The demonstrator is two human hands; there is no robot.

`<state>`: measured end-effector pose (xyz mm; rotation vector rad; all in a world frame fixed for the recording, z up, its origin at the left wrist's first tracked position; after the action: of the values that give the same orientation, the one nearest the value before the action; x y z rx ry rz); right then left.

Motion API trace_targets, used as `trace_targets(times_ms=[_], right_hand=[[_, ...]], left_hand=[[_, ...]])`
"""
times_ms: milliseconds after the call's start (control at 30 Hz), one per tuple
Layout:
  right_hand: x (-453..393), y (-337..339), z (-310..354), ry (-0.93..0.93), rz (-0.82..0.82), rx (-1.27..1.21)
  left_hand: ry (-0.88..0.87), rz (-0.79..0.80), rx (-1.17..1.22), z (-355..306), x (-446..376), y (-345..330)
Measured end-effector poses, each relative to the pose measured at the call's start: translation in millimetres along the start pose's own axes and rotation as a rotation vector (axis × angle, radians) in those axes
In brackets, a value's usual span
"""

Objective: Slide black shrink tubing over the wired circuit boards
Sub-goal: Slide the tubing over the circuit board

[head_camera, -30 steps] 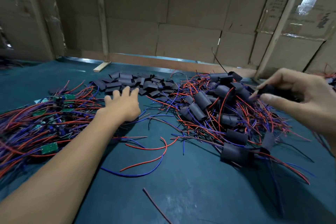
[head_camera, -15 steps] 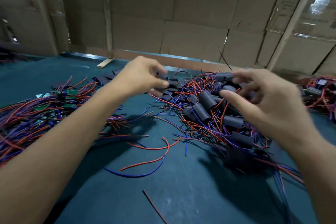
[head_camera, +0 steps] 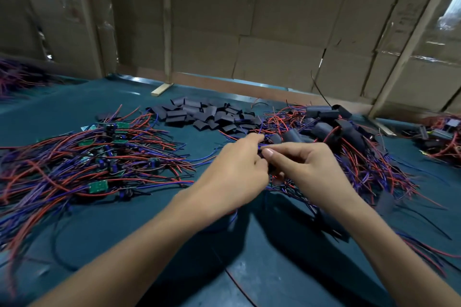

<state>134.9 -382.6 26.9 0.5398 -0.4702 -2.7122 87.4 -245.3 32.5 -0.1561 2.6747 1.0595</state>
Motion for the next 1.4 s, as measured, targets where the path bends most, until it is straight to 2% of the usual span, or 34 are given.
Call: trace_targets(times_ms=[200,400,467,533,600,667,733,833,867,900,1000,1133,1267,1333,1400], right_hand=[[5.4,2.4,-13.1,-0.271,0.291,-0.398],[6.1,11.4,-13.2,-0.259,0.426,-0.560],[6.9,9.4,-11.2,-0.236,0.431,-0.553],[6.1,5.4,-12.9,-0.233,0.369,-0.571],[4.2,3.4,-13.5,-0.236,0.287,-0.570],[2.7,5.0,-13.6,-0.227,0.248,-0.548],[2.1,6.6,-12.3,-0.230,0.244,-0.546],[0.1,8.5,-13.0,-0.253,0.218,-0.575],[-0.6,7.7,-12.5,-0.258,0.220,-0.584],[-0.8,6.0,-12.4,-0.265,0.228,-0.596],[-0.5,2.2,-13.7,-0.285,0.234,-0.607],[-0.3,0.9,-17.0,-0.268,0.220,-0.588],[-0.6,2.0,-17.2,-0.247,0.178,-0.554],[-1.4,6.1,-17.6,-0.181,0.089,-0.460],[-1.9,11.5,-18.5,-0.100,-0.032,-0.305]], left_hand=[[-0.211,0.221,-0.138,-6.5,7.9,8.4],[-0.421,0.286,-0.154,-18.1,5.4,9.0],[-0.451,0.306,-0.108,-20.2,4.1,7.7],[-0.451,0.315,-0.061,-19.8,5.1,7.5],[-0.448,0.232,-0.048,-11.9,2.2,22.0],[-0.395,0.081,-0.119,9.3,-5.6,54.0],[-0.242,0.061,-0.373,49.0,-13.9,94.9],[0.251,0.369,-0.927,112.8,-10.8,141.7],[0.345,0.429,-0.991,124.3,-7.0,150.4],[0.367,0.428,-0.999,130.6,-5.9,156.5],[0.285,0.273,-0.947,130.3,-12.2,165.5],[0.160,0.184,-0.779,104.1,-19.0,156.9],[-0.234,-0.028,-0.634,55.6,-34.6,138.8],[-0.435,-0.142,-0.544,32.8,-42.9,123.7],[-0.536,-0.191,-0.511,21.9,-52.0,105.2]])
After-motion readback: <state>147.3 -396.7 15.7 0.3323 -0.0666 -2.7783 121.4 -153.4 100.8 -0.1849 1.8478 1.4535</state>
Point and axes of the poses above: each hand's wrist, its own x-axis away from the middle knuckle, its own y-axis out of the back of the hand, z = x × y, the point moved 4 cm from there along -x, towards the middle knuckle, and after that the axes turned 2 degrees about -y, right-handed, at the moved point
